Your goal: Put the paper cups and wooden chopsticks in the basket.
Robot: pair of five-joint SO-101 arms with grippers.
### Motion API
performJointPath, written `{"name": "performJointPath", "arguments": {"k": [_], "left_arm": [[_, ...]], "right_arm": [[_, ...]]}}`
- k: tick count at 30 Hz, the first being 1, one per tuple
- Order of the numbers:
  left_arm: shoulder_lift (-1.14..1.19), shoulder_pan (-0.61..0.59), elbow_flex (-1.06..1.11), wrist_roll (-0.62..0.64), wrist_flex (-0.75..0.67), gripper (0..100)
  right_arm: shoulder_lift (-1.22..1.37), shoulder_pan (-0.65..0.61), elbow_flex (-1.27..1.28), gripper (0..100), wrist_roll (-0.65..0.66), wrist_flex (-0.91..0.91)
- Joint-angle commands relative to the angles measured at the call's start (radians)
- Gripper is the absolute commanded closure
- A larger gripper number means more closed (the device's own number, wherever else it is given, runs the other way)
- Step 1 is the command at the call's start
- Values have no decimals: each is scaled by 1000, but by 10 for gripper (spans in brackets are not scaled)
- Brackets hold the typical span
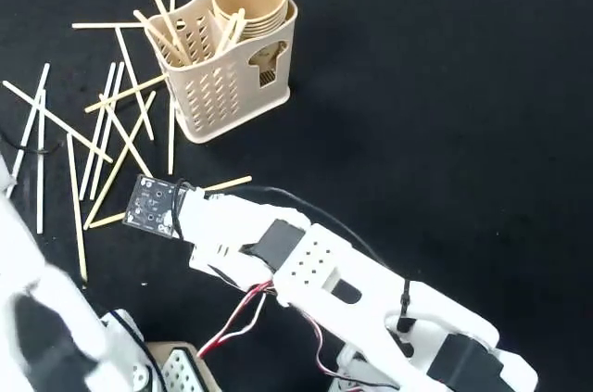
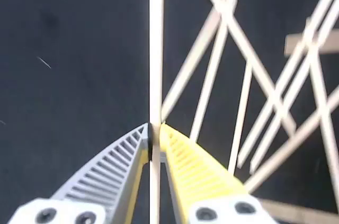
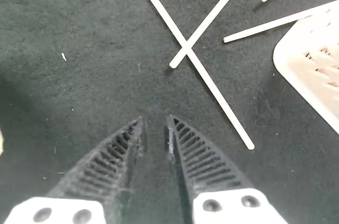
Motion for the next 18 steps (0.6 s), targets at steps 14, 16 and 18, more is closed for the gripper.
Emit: {"name": "performJointPath", "arguments": {"k": [14, 16, 18], "left_arm": [[-532, 624, 179, 356, -852, 971], [-454, 693, 179, 356, -872, 970], [-367, 739, 168, 359, -879, 970]], "right_arm": [[-24, 258, 53, 982, -161, 207], [-59, 353, 74, 988, -232, 190], [-119, 440, 104, 987, -272, 166]]}}
